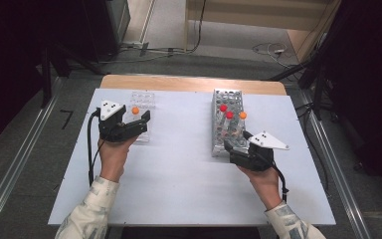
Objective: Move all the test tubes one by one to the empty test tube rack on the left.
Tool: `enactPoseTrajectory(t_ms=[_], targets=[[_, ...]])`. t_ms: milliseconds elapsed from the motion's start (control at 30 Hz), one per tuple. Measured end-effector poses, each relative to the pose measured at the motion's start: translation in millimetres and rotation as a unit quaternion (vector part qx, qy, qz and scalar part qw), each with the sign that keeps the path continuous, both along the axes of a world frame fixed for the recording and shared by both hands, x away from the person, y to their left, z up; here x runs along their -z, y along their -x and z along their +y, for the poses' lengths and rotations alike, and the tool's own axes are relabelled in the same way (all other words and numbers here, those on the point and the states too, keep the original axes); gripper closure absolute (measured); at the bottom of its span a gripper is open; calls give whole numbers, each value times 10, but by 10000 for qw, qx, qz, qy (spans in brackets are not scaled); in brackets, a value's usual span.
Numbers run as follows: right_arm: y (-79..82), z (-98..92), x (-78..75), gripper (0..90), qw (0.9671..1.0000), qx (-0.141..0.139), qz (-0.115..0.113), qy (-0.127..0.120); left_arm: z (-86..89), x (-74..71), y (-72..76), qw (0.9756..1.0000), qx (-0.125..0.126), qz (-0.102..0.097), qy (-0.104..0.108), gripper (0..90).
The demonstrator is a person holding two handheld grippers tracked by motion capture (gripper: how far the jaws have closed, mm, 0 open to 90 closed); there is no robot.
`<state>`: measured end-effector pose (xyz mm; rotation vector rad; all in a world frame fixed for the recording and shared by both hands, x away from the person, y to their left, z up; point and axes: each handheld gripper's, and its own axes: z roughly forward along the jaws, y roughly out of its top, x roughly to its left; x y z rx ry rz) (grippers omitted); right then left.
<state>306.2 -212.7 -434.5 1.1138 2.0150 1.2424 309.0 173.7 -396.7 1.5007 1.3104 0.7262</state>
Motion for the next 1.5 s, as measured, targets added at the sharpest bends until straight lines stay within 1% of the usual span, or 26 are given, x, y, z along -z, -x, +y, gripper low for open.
enactPoseTrajectory(t_ms=[133,200,433,600,700,900,1033,1333,1500], targets=[[-152,-89,56,241,9996,274,-7,26,-9,-2,13,10000,20,-24,26,165],[-211,-130,79,280,9993,375,-4,-12,-20,-2,17,10000,51,-29,2,166],[-391,-164,140,394,9986,510,-113,72,-61,-5,27,9999,108,-44,-6,167],[-525,-156,175,465,9980,603,-145,108,-58,-17,41,9999,104,-64,0,167],[-594,-160,208,505,9977,656,-117,148,-53,-14,40,9999,103,-53,-12,167],[-646,-152,219,610,9975,665,-197,149,-61,-10,39,9999,102,-61,-13,168],[-655,-127,226,649,9976,636,-223,182,-70,-5,39,9999,128,-32,-42,169],[-697,-105,251,699,9973,675,-172,238,-71,3,39,9999,135,-15,-41,172],[-694,-118,239,712,9971,715,-174,214,-73,4,41,9999,132,-23,-41,172]])
